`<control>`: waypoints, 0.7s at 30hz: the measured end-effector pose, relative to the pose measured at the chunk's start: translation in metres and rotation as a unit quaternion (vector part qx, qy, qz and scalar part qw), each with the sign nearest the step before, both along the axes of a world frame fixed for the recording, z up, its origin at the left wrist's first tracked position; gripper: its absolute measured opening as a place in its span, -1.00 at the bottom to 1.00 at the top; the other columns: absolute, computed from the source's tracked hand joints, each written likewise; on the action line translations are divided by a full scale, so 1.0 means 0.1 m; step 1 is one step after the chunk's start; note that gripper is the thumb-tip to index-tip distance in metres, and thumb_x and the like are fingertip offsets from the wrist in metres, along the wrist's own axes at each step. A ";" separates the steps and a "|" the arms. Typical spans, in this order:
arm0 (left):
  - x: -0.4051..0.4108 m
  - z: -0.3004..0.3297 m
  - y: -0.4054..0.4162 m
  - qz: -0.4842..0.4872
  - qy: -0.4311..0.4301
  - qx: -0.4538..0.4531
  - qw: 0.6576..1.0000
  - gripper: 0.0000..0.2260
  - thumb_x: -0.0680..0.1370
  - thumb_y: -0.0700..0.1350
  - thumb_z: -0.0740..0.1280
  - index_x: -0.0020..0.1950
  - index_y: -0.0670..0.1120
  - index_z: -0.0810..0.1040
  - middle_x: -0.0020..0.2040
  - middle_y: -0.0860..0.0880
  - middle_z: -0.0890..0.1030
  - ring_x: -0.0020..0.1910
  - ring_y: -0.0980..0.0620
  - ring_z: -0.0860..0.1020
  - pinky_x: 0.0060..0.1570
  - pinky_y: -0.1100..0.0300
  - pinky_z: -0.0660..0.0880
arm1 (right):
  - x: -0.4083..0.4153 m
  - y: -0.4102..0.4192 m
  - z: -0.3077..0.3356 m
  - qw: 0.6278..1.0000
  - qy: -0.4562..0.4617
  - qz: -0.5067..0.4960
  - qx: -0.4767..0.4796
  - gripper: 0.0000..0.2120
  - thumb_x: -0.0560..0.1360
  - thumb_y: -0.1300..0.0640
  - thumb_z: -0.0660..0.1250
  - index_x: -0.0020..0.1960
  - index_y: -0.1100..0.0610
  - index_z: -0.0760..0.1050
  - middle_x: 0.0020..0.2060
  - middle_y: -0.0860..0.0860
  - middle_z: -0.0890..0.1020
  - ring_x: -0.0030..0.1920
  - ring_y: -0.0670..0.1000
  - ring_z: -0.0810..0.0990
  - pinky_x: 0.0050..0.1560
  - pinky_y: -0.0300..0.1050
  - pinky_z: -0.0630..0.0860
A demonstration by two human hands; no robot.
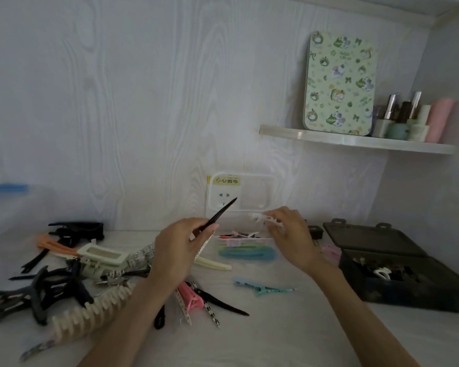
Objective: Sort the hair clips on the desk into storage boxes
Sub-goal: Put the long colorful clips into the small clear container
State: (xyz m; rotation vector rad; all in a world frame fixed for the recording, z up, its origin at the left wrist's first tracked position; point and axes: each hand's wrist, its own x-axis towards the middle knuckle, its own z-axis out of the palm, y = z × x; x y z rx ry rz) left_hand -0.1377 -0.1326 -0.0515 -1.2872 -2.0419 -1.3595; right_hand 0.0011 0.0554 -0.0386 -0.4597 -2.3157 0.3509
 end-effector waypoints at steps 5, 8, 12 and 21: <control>0.01 0.08 0.06 0.045 0.126 0.049 0.990 -0.68 0.52 0.16 0.20 0.00 0.01 0.64 -0.27 0.14 0.60 -0.30 0.17 0.48 -0.36 0.23 0.47 | 0.06 0.05 0.01 0.998 0.050 0.030 -0.012 -0.68 0.43 0.20 0.40 0.15 -0.02 0.52 0.05 -0.09 0.56 0.03 -0.13 0.43 0.04 -0.29 0.40; 0.02 0.19 0.28 0.054 0.218 0.006 0.974 -0.70 0.53 0.12 0.18 -0.03 0.01 0.64 -0.25 0.12 0.62 -0.27 0.14 0.53 -0.41 0.21 0.48 | 0.25 0.00 0.25 0.972 0.032 0.136 -0.189 -0.85 0.40 0.19 0.43 -0.10 -0.04 0.62 -0.19 -0.10 0.66 -0.22 -0.12 0.57 -0.24 -0.34 0.51; 0.06 0.10 0.58 0.030 0.148 -0.111 0.982 -0.73 0.56 0.09 0.23 0.21 0.09 0.56 0.00 0.08 0.66 -0.04 0.06 0.58 -0.08 0.14 0.52 | 0.34 -0.07 0.24 0.934 -0.210 0.207 -0.200 -0.80 0.36 0.14 0.48 -0.11 -0.15 0.64 -0.20 -0.22 0.69 -0.26 -0.26 0.58 -0.22 -0.43 0.46; -0.09 0.28 0.00 -0.190 -0.041 -0.247 0.949 -0.81 0.34 0.15 0.45 -0.11 0.13 0.65 -0.02 0.19 0.60 -0.04 0.26 0.53 -0.15 0.43 0.38 | 0.22 -0.19 0.03 0.906 -0.350 0.192 -0.140 -0.66 0.39 0.07 0.45 0.15 -0.08 0.56 -0.06 -0.13 0.60 -0.14 -0.16 0.51 -0.09 -0.34 0.47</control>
